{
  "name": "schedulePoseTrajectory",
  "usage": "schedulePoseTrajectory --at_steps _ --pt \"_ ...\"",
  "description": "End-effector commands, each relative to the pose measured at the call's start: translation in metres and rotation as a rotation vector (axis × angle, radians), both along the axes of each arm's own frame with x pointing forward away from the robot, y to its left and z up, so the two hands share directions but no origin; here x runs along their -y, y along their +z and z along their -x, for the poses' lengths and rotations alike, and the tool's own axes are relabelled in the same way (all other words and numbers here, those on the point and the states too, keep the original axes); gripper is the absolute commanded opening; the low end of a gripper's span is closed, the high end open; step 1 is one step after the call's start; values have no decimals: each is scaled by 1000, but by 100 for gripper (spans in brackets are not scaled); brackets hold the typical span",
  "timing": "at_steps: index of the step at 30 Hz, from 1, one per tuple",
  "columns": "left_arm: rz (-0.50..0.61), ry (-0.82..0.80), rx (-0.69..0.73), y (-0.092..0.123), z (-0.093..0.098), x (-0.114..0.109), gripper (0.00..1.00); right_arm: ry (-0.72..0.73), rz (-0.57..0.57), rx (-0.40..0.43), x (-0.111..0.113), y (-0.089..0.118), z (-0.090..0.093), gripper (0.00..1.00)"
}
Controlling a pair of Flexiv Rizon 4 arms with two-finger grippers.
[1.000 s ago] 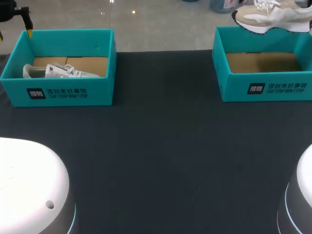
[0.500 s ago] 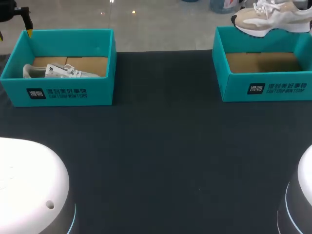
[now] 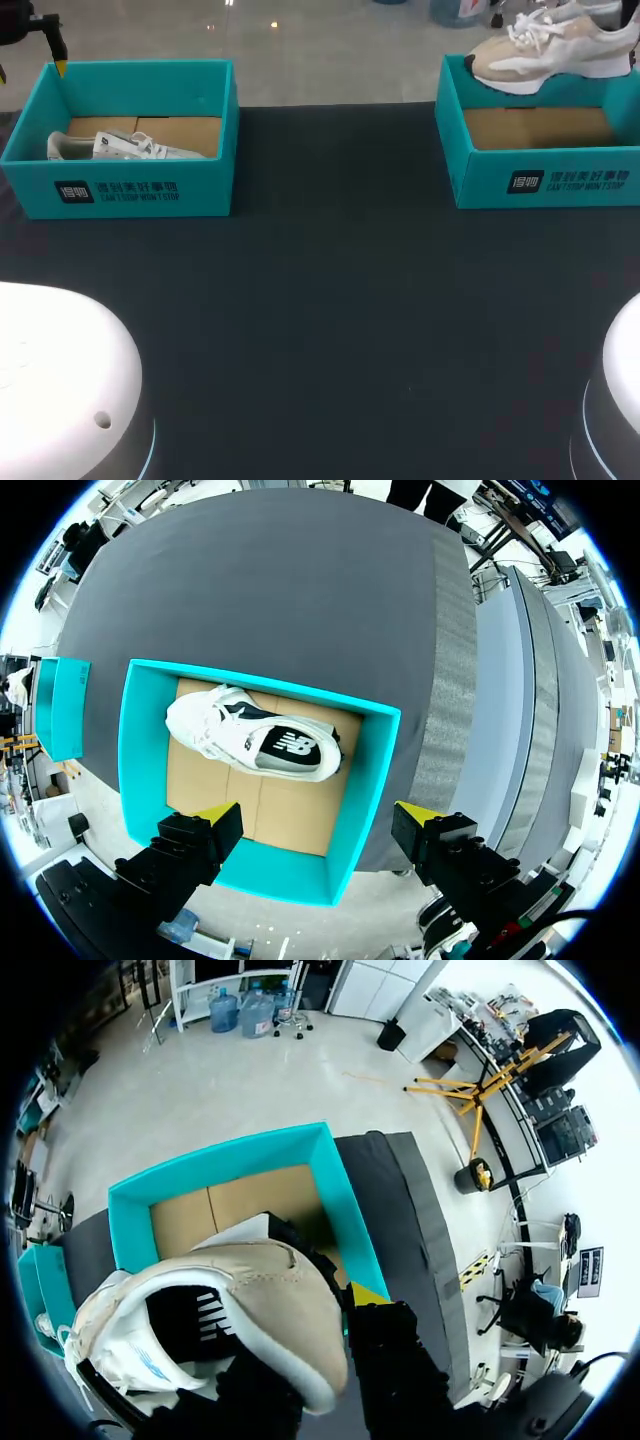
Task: Take the shoe out of the shoebox, open the shoe tongue, remove and reinsert the insole, then place the shoe into the shoebox
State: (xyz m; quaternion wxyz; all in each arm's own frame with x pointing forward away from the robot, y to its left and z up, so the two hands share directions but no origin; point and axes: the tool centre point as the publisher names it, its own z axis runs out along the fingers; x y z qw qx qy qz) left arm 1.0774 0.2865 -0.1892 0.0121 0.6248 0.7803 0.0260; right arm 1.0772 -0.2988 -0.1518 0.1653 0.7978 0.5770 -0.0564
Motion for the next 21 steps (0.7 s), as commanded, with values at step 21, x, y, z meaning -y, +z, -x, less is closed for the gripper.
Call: schedulePoseTrajectory --at_steps 21 --pt "-3 0 1 0 1 0 100 74 19 31 -105 -10 157 0"
